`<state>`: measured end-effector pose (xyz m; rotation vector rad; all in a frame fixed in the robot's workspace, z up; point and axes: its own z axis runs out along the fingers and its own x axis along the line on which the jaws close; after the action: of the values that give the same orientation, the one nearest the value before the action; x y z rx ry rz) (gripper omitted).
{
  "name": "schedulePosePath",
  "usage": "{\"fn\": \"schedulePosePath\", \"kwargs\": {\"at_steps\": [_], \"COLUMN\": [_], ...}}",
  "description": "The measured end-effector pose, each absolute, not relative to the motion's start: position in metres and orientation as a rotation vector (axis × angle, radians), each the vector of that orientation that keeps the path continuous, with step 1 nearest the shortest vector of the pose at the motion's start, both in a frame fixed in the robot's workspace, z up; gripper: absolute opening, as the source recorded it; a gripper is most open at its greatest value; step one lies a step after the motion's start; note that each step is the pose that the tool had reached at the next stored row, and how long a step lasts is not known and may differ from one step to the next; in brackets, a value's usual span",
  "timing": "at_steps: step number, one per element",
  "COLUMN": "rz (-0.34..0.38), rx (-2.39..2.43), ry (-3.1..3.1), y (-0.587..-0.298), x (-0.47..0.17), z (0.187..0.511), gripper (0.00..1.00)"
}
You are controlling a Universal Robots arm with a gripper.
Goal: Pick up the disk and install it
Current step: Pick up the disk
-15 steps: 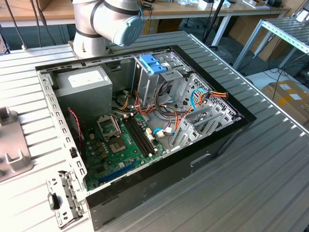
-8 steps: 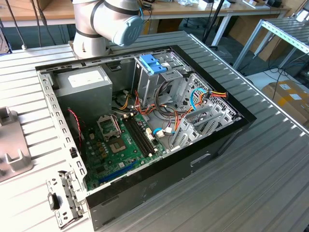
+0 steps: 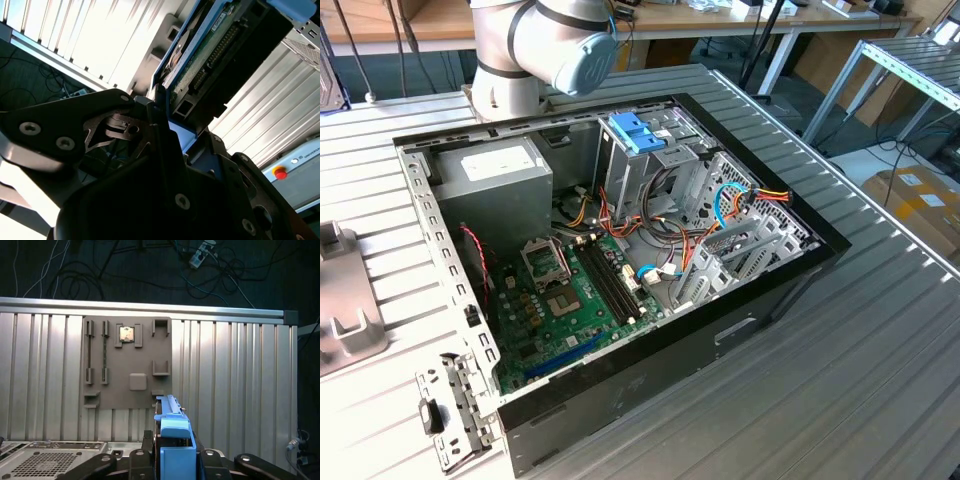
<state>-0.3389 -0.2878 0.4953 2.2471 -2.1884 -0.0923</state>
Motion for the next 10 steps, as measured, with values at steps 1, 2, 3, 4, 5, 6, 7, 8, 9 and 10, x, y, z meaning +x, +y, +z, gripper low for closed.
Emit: {"fn": "schedulePosePath", "kwargs": {"at_steps": [1,2,3,4,5,6,7,8,9,10], "rz": [-0.092,-0.092,-0.092,-0.092,-0.092,-0.092,-0.092,-0.092,-0.092,-0.092], "rx": [2.247,2.247,2.247,2.247,2.247,2.247,2.247,2.247,2.247,2.247], "ry": [-2.188,-2.188,-2.188,-2.188,-2.188,-2.188,-2.188,-2.188,-2.188,-2.188], "y": [-0.2877,-0.2877,-0.2877,-0.2878,-0.2878,-0.2878,-0.2878,-0.2877,-0.2878,-0.2878], "x": [-0.3384,-0.3376,-0.3369,-0.3364,-0.3357,-0.3349,-0.3344,-0.3339,-0.3335,-0.333], "z": [0.4953,0.4953,0.4953,0.4953,0.4953,0.4953,0.4953,0.4953,0.4953,0.4953], "gripper": [0.37,0.37,0.37,0.37,0.37,0.37,0.37,0.37,0.37,0.37]}}
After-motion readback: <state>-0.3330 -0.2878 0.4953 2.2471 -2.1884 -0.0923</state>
